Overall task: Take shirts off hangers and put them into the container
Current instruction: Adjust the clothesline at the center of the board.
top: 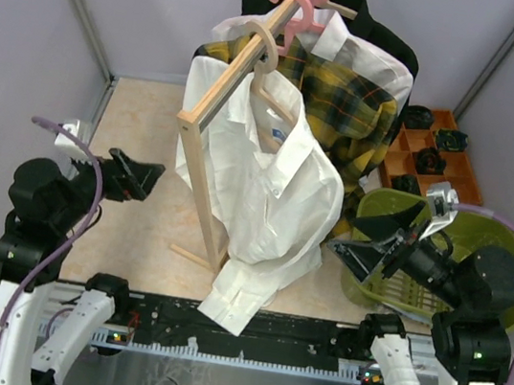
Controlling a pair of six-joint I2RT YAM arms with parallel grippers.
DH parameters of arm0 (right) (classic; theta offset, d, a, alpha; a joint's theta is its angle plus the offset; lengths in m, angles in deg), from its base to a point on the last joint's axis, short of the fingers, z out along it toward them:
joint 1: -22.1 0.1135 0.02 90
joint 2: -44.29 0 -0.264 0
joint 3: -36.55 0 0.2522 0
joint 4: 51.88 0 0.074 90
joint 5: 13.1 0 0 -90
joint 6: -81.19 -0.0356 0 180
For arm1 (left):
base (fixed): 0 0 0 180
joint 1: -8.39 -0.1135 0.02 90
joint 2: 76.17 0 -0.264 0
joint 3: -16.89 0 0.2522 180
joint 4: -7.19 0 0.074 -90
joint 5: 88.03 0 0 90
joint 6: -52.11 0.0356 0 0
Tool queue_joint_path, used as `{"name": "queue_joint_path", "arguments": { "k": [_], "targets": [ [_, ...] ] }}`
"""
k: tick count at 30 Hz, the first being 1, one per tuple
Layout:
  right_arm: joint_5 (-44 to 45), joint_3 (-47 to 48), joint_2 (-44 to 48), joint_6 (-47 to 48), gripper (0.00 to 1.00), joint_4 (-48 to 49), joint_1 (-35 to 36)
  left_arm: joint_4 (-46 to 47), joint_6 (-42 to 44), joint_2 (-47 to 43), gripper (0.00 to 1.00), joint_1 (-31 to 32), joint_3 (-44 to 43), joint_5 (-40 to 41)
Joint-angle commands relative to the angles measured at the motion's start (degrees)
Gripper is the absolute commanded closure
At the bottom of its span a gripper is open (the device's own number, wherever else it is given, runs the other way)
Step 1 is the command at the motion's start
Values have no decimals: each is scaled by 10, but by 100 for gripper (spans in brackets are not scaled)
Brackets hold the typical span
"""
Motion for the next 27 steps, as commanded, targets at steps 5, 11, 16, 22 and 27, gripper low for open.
{"name": "queue_joint_path", "arguments": {
  "k": [5,11,16,22,27],
  "targets": [
    [-89,1,8,-9,1,1,-15,29,55,-80,1,-7,17,-298],
    [-23,42,-19,27,1,-37,-17,35,82,-140,1,-9,42,-454],
    [29,72,-29,43,1,-50,-19,87,66,-159,1,-22,82,-434],
    [109,80,-29,52,1,-74,-19,172,31,-162,1,-86,90,-422],
    [148,81,-25,52,1,-76,-20,220,-17,-157,1,-111,107,-463]
  ]
}}
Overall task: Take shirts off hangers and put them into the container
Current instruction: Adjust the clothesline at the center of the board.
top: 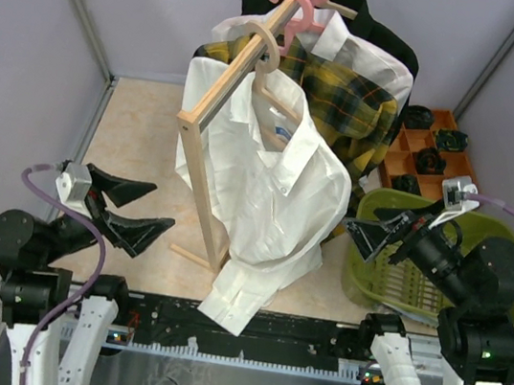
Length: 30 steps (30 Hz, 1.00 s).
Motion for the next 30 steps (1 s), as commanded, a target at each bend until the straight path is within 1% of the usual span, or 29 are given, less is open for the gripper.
{"name": "queue_joint_path", "arguments": {
  "k": [1,4,6,8,9,11,13,15,16,18,19,21,23,24,26,28,30],
  "targets": [
    [57,23,1,7,1,5,-4,87,-61,6,1,-15,12,-63],
    [69,24,-4,6,1,8,-3,90,-69,21,1,-14,-1,-93],
    [66,26,-8,4,1,10,-4,100,-74,33,1,-7,8,-112],
    [29,32,-12,6,1,18,-4,95,-69,54,1,8,13,-108],
    [-2,38,-15,9,1,22,-4,77,-50,66,1,15,8,-103],
    [-43,54,-17,13,1,25,-4,6,11,109,1,33,-22,-71],
    [-55,70,-16,28,1,11,-4,-59,60,166,1,57,-58,-34],
    [-79,86,-16,44,1,-10,-4,-130,106,232,1,80,-104,-22],
    [-113,88,-19,47,1,-14,-4,-163,124,262,1,91,-129,11],
    [-221,82,-21,44,1,-13,-4,-227,154,302,1,102,-172,95],
    [-263,77,-18,41,1,-12,-4,-235,164,310,1,103,-177,113],
    [-327,69,-10,40,1,-10,-4,-224,149,301,1,103,-164,169],
    [-378,55,-2,7,1,17,-4,-167,118,271,1,103,-130,213],
    [-391,47,-2,-10,1,25,-4,-149,106,258,1,103,-117,225],
    [-394,41,-10,-9,1,13,-4,-135,80,246,1,103,-101,248],
    [-394,43,-19,-4,1,8,-3,-143,75,250,1,103,-99,259],
    [-397,52,-27,-18,1,22,-1,-157,75,254,1,103,-100,288]
  ]
}}
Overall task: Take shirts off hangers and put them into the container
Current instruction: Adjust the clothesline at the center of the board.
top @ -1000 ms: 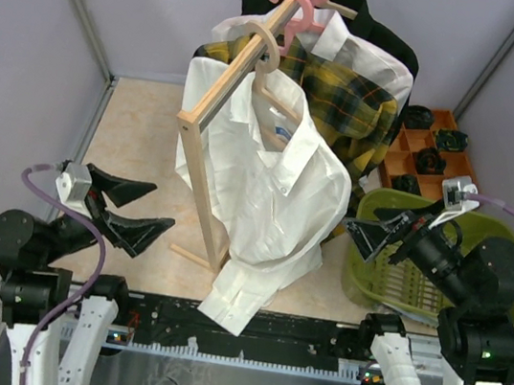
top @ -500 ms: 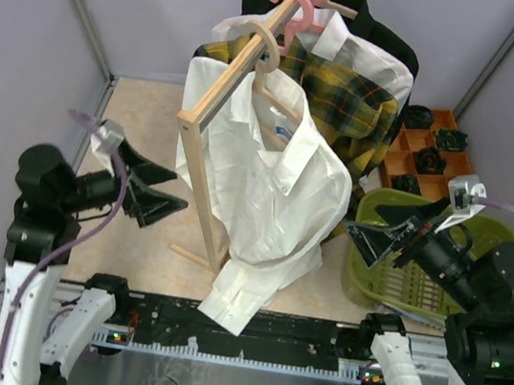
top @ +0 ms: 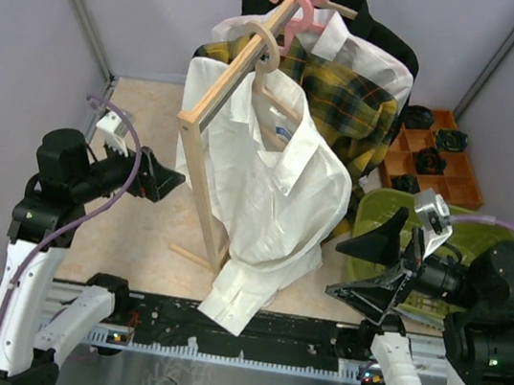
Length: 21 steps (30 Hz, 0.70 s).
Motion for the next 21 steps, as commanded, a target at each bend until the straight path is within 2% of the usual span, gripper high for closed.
{"name": "queue_joint_path", "arguments": {
  "k": [1,4,7,9,14,17,21],
  "targets": [
    [-38,16,-25,-25,1,12,3,1,-18,4,1,2,4,91],
    [8,26,-55,-1,3,-43,4,5,-31,-6,1,2,14,123],
    [35,60,-83,26,4,-83,15,20,-40,-15,1,2,23,112],
    [42,73,-96,-2,5,-71,16,23,-47,-19,1,2,29,117],
    [85,45,-126,22,11,-101,21,23,-69,-23,1,2,39,143],
    [109,36,-128,18,11,-83,47,17,-79,-32,1,2,52,161],
    [208,34,-143,33,12,-111,120,18,-88,-45,1,2,72,176]
  ]
}}
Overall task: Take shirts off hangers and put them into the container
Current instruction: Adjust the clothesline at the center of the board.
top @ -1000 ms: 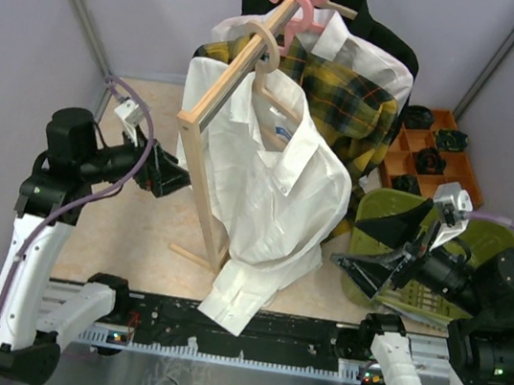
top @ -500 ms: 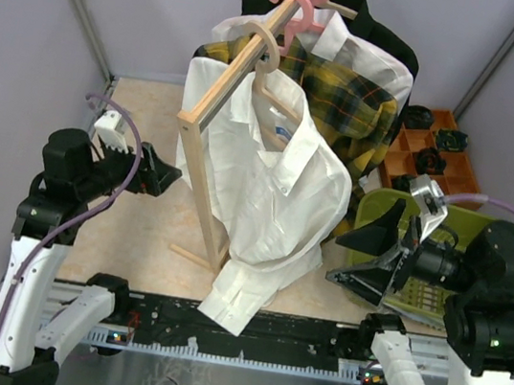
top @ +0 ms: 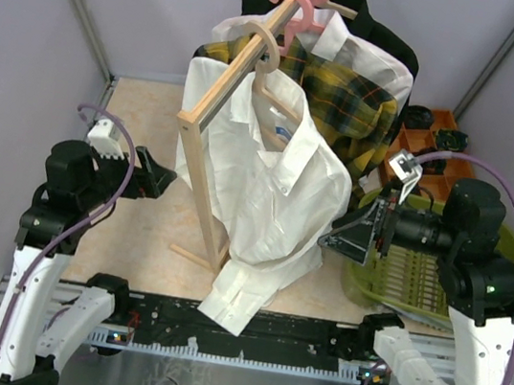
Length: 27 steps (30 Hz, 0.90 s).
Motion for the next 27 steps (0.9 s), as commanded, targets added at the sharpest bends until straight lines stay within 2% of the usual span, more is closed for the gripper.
{"name": "queue_joint_path", "arguments": {
  "k": [1,3,6,11,13,15,20,27],
  "targets": [
    [114,-8,-9,8,12,-5,88,9,-17,-14,1,2,18,30],
    [187,-34,-7,-17,13,18,160,8,-21,-16,1,2,23,41],
    [357,-43,-18,-39,12,13,300,5,-23,-18,1,2,24,47],
    [529,-101,-42,-78,1,84,539,11,-26,-34,1,2,43,56],
    [589,-119,-49,-74,1,101,604,7,-25,-42,1,2,47,68],
    [623,-149,-50,-72,1,114,638,4,-30,-48,1,3,51,83],
    [584,-253,-60,-53,1,215,679,-6,-30,-54,1,2,46,94],
    [559,-384,-93,-47,1,377,691,-21,-31,-75,1,2,51,104]
  ]
}}
